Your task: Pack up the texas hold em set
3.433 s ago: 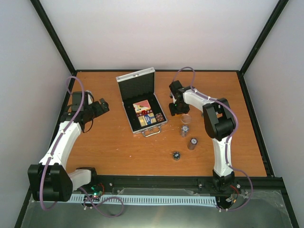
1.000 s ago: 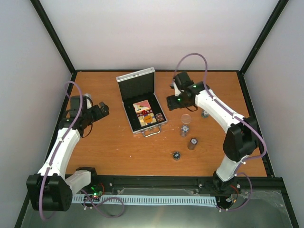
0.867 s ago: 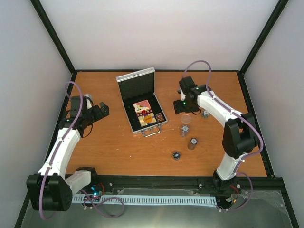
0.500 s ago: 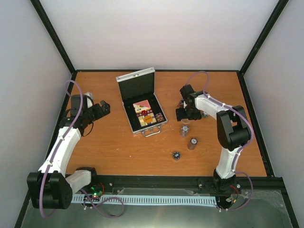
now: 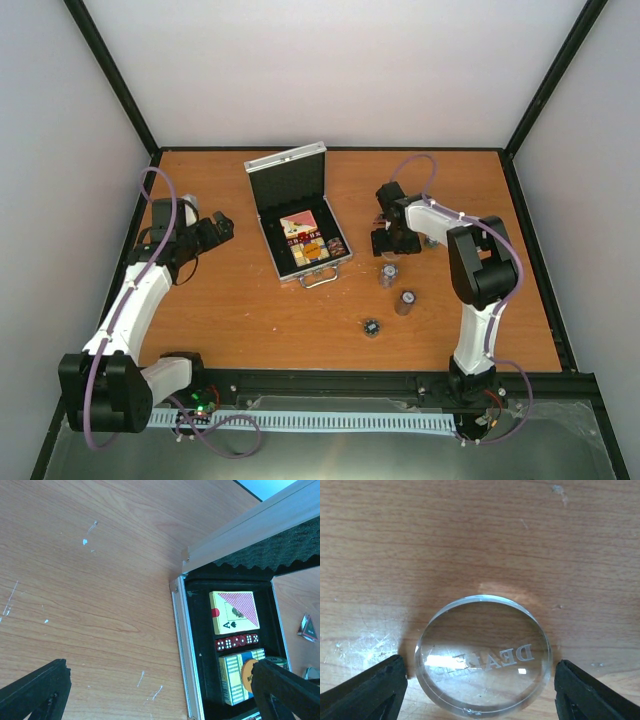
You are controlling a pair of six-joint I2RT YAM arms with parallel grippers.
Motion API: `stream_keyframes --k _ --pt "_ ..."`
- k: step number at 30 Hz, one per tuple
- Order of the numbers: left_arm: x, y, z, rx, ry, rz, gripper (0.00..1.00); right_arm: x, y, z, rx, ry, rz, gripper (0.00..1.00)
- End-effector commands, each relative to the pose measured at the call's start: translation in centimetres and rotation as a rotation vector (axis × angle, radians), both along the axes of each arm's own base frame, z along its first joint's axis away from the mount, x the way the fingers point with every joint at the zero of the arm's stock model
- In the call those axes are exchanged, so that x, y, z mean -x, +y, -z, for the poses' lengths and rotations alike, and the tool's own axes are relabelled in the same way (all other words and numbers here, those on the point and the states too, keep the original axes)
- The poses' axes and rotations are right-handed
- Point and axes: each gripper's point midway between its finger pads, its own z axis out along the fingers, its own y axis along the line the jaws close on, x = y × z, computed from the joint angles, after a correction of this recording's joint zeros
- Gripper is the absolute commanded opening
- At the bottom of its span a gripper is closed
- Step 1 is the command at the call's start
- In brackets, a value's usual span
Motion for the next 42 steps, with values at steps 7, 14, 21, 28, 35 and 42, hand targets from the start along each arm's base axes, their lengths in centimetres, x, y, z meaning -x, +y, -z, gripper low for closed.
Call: stream_keyframes --k 7,14,21,28,35,42 --pt "-1.2 0.2 -2.0 0.015 -0.058 -0.019 1.0 -0.4 -0.5 0.5 0.018 0.003 0.02 0.66" --pt "-1.2 0.3 -2.0 0.011 -0.056 -0.023 1.0 -1.6 1.3 -4.2 -0.059 -0.085 -0.055 0.55" --pt "-1.2 0.4 -2.0 0.003 -0.055 -0.029 1.0 -2.1 7.7 -9.9 -0.165 -0.222 -0.229 0.53" --pt "-1.3 0.5 -3.7 0.01 -0.118 -0.039 1.0 -2.4 17.8 -12.2 -0.322 -0.295 -0.375 0.53" --pt "-0.7 0.2 -2.7 0.032 -0.078 -0.039 1.0 -2.4 23.4 -10.7 -0.302 -0.318 -0.477 0.53" --pt "-0.2 0.3 -2.7 0.02 -0.07 -0.034 1.0 -4.3 23.8 -7.9 -0.214 -0.325 -0.448 0.53"
